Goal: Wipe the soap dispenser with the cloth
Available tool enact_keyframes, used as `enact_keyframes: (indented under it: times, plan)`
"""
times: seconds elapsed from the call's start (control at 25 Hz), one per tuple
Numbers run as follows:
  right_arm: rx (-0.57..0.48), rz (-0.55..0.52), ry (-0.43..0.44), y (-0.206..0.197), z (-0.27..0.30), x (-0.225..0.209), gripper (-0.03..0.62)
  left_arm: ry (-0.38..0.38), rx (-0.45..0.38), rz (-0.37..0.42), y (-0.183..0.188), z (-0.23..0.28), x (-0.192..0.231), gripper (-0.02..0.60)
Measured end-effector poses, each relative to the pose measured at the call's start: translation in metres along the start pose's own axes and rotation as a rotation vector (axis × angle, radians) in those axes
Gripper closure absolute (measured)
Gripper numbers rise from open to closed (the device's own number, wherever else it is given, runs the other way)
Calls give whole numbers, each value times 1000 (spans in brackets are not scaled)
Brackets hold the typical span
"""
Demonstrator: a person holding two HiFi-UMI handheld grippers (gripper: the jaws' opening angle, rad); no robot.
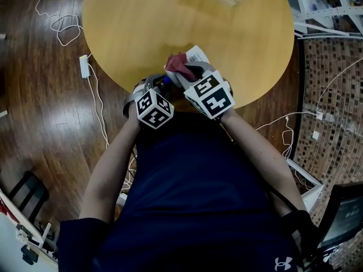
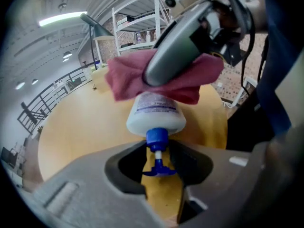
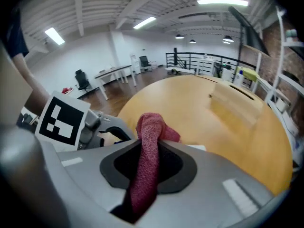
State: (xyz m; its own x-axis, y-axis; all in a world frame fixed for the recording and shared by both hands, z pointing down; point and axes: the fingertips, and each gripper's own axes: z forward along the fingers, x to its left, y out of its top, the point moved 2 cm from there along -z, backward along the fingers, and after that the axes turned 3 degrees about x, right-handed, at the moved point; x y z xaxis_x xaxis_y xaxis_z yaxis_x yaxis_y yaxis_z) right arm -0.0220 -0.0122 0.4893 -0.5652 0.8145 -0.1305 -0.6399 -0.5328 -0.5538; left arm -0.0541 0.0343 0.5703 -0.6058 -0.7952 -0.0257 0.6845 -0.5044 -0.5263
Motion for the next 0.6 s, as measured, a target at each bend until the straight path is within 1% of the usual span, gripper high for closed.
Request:
enact_keyframes:
  times: [0.04,0.12,0.2,0.36,0.44,0.52,0.6]
  plan:
    - [10,-41,26,4,8,12,520,0,1,1,0,0,0,431]
    - [31,-61,53,-2,22,20,520,0,5,5,2,1,-2,431]
    - [23,-20,55,-10,27,10,520,-2,10,7,5,1,-3,431]
    - [-20,92,-14,-16,17,-25,520,-8,8,11,6,1,-2,431]
    - [-37,154,-29,-17,13,-39,520,-9,1,12,5,0,0,431]
    - [-42,173,-41,-17,11,-48,522,-10,-1,11,3,-1,1,431]
    - [-42,171,-50,-19,9,-51,520,-11,-1,12,1,-2,0,430]
